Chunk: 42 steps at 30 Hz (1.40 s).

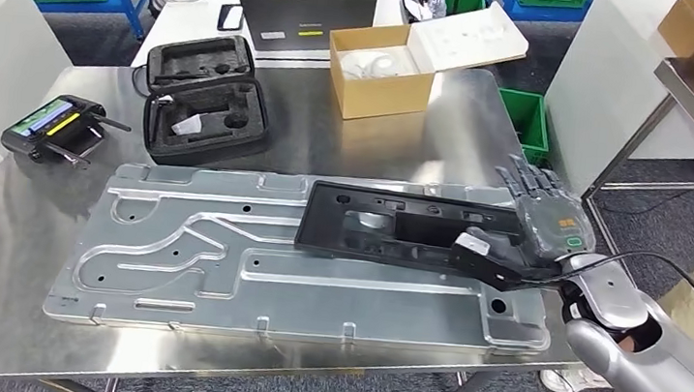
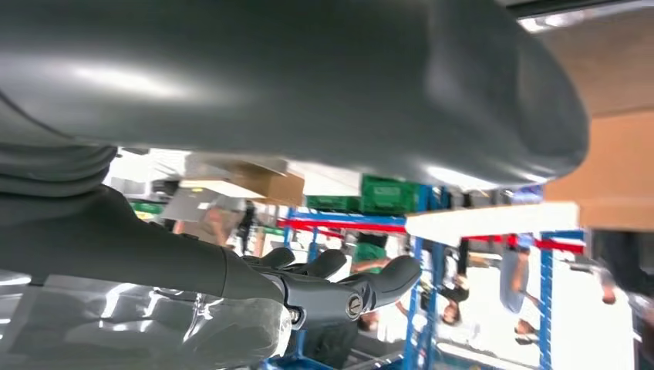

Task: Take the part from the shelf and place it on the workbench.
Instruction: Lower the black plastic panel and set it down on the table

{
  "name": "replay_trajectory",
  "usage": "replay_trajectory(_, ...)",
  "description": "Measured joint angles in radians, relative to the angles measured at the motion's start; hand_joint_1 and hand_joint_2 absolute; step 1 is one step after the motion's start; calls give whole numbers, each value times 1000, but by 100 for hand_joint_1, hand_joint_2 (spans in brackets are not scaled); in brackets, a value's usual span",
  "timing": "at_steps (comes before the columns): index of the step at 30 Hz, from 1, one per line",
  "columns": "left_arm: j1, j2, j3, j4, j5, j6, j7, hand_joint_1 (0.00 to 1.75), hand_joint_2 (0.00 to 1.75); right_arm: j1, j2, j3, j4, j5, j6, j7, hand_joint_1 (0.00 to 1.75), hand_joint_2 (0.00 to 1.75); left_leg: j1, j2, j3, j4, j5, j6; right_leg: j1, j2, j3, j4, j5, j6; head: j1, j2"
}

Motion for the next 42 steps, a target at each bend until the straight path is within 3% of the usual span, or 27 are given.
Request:
replay_trajectory(2,2,0,1,0,2,1,-1,0,0,-1,7,2,-15,6,2,-2,0,0,1,0,-46,120,-52,-4,2,-1,-7,0,4,-4,-4,0)
replay_trajectory(3,3,0,1,0,2,1,-2,0,0,-2,11,4,-21,8,3,-3,0,0,1,0,-46,132,-52,-3,3,-1,-10,0,6,-5,-5,0)
replay_trajectory(4,4,0,1,0,2,1,-2,0,0,-3,14,5,-27,8,3,-3,0,0,0,0,-27,105,-36,0,4,-1,-12,0,9,-4,-6,0)
replay_trajectory(7,3,1,2,0,3,2,-6,0,0,-9,20,6,-44,12,3,-3,0,0,-7,0,93,-105,39,21,8,-1,-14,1,15,1,-8,0)
replay_trajectory(8,2,1,2,0,3,3,-7,0,0,-12,22,6,-48,14,3,-3,0,0,-10,0,116,-149,52,26,9,-1,-15,1,18,5,-9,0)
replay_trajectory(12,4,1,2,0,6,4,-9,0,0,-13,27,9,-63,20,3,-5,0,0,-13,1,119,-180,75,40,5,-3,-22,1,21,27,-9,0)
replay_trajectory(14,4,0,2,0,8,4,-9,0,0,-14,28,9,-68,23,3,-6,0,0,-7,2,115,-191,92,52,5,-2,-47,60,-29,33,-8,0)
replay_trajectory(16,5,0,3,0,10,4,-9,0,0,-13,30,11,-71,25,2,-7,0,0,-10,2,103,-191,102,58,4,-2,-96,194,-109,38,-6,0)
replay_trajectory(17,7,0,3,0,11,4,-9,0,0,-12,31,12,-71,25,2,-7,0,0,-10,2,97,-190,106,58,4,-2,-116,253,-135,40,-6,0)
replay_trajectory(18,9,0,3,0,12,4,-9,0,0,-11,32,14,-72,26,1,-7,0,0,-11,2,91,-189,110,58,4,-2,-121,282,-143,42,-6,0)
replay_trajectory(19,10,0,3,0,12,4,-9,0,0,-10,33,16,-74,26,0,-8,0,0,-10,2,86,-188,114,56,3,-2,-105,267,-131,44,-6,0)
replay_trajectory(22,12,0,3,0,12,4,-10,0,0,-10,35,17,-81,27,-2,-10,0,0,-10,2,74,-177,120,47,2,-3,21,64,-59,43,-6,0)
replay_trajectory(24,11,0,3,0,12,4,-10,0,0,-10,36,17,-87,27,-4,-11,0,0,-14,2,66,-171,123,36,5,-2,56,-7,-43,33,-8,0)
replay_trajectory(26,13,0,4,0,13,4,-11,0,0,-9,37,17,-90,27,-5,-12,0,0,-12,2,60,-172,131,23,8,-1,49,-8,-35,17,-11,0)
replay_trajectory(28,14,0,4,0,14,4,-11,0,0,-10,39,18,-94,27,-7,-13,0,0,-7,1,46,-149,110,10,8,-2,40,-10,-23,1,-13,0)
replay_trajectory(29,14,0,4,0,14,4,-11,0,0,-9,40,18,-96,28,-9,-14,0,0,-4,1,30,-109,78,4,6,-4,34,-11,-16,-5,-14,0)
replay_trajectory(31,14,0,4,0,16,5,-12,0,0,-7,43,19,-104,30,-15,-17,0,0,0,2,-18,24,-8,-8,6,-5,19,-11,-5,-11,-17,0)
replay_trajectory(33,16,0,4,0,18,6,-12,0,0,2,44,20,-110,31,-23,-18,0,0,2,2,-46,126,-57,-13,6,-5,3,-10,7,-11,-19,0)
replay_trajectory(34,16,0,4,0,18,6,-12,0,0,7,44,21,-113,33,-27,-18,0,0,2,2,-32,122,-54,-13,6,-5,-4,-10,12,-9,-19,0)
replay_trajectory(35,16,0,4,0,19,6,-12,0,0,12,45,21,-116,35,-30,-18,0,0,2,2,3,75,-35,-10,6,-5,-11,-10,18,-7,-20,0)
replay_trajectory(37,15,0,5,0,19,7,-12,0,0,17,45,21,-123,38,-34,-18,0,0,0,1,102,-82,12,0,7,-5,-19,-10,28,-1,-21,0)
replay_trajectory(38,14,1,5,0,19,7,-12,0,0,18,45,21,-126,39,-36,-18,0,0,-3,0,136,-141,28,6,8,-4,-22,-10,33,4,-21,0)
replay_trajectory(39,13,1,6,0,19,7,-13,0,0,19,45,21,-129,39,-38,-18,0,0,-7,-1,153,-174,36,11,8,-4,-24,-10,37,10,-21,0)
replay_trajectory(42,15,2,7,0,20,8,-14,0,0,36,45,18,-130,37,-48,-18,0,0,-12,-1,147,-184,54,31,6,-5,-29,-13,48,29,-21,0)
